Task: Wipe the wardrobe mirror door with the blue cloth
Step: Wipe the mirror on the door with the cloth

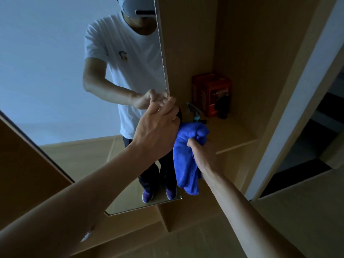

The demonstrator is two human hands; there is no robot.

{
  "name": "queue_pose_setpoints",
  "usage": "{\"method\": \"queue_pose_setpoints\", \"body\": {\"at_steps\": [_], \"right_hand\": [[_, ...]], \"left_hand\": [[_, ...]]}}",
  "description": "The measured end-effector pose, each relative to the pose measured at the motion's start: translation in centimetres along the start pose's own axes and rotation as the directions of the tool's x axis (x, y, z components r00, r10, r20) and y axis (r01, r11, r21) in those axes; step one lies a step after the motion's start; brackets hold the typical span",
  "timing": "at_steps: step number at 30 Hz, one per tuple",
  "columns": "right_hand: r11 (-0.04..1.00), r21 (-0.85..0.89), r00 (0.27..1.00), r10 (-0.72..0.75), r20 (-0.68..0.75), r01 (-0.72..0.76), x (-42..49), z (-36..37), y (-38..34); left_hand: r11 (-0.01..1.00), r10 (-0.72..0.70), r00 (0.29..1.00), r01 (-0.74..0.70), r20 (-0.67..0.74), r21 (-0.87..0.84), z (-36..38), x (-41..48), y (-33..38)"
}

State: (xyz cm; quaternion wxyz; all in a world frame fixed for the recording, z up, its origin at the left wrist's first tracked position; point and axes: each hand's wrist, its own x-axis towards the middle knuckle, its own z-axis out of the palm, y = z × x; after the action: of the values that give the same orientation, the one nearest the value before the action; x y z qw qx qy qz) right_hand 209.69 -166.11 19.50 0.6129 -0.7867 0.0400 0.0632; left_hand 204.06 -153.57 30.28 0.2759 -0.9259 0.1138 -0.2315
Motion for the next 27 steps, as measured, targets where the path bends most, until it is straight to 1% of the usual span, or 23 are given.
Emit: {"method": "queue_pose_setpoints", "body": {"at_steps": [3,5,7,9,10,15,17,20,22,25,27], "right_hand": [[0.999,-0.018,0.999,0.043,0.02,-0.043,-0.1,0.7,2.4],[0.993,-0.009,0.989,0.12,0.092,-0.12,-0.3,0.9,4.3],[0.98,-0.056,0.97,0.196,0.141,-0.19,-0.4,0.9,5.8],[0.972,-0.076,0.963,0.23,0.141,-0.221,-0.5,1.0,6.3],[0.972,-0.078,0.965,0.229,0.13,-0.221,-0.5,1.0,6.2],[0.994,-0.009,0.994,0.108,0.029,-0.108,-0.8,1.2,2.4],[0.998,0.001,0.998,0.061,-0.011,-0.061,-1.0,0.9,0.2],[0.989,0.148,0.999,-0.024,-0.036,0.029,-0.9,0.1,-3.2],[0.979,0.187,0.996,-0.073,-0.053,0.082,-0.9,-0.4,-5.4],[0.972,0.211,0.994,-0.097,-0.042,0.104,-0.9,-1.1,-7.3],[0.965,0.226,0.991,-0.126,-0.045,0.133,-0.7,-1.2,-7.5]], "left_hand": [[0.999,0.006,1.0,-0.006,-0.004,-0.035,0.3,0.2,-0.3],[1.0,0.003,1.0,-0.003,-0.012,-0.027,0.4,0.4,-0.2],[0.997,-0.023,1.0,0.023,-0.009,-0.071,0.6,0.5,-0.2],[0.992,-0.006,1.0,0.005,-0.006,-0.124,0.7,0.3,-0.2],[0.992,0.019,1.0,-0.019,-0.004,-0.123,0.6,0.2,-0.3],[0.994,0.053,0.998,-0.05,0.03,-0.102,-0.3,0.2,-1.0],[0.996,0.07,0.997,-0.069,0.016,-0.054,-0.9,0.7,-1.2],[0.998,0.046,0.999,-0.046,0.017,-0.047,-1.0,1.3,-1.8],[1.0,0.022,0.999,-0.023,-0.029,-0.019,-1.7,1.7,-2.5],[1.0,0.0,0.995,0.002,-0.101,0.012,-3.0,2.5,-3.7],[0.996,-0.08,0.987,0.076,-0.141,-0.039,-3.6,3.1,-4.3]]}}
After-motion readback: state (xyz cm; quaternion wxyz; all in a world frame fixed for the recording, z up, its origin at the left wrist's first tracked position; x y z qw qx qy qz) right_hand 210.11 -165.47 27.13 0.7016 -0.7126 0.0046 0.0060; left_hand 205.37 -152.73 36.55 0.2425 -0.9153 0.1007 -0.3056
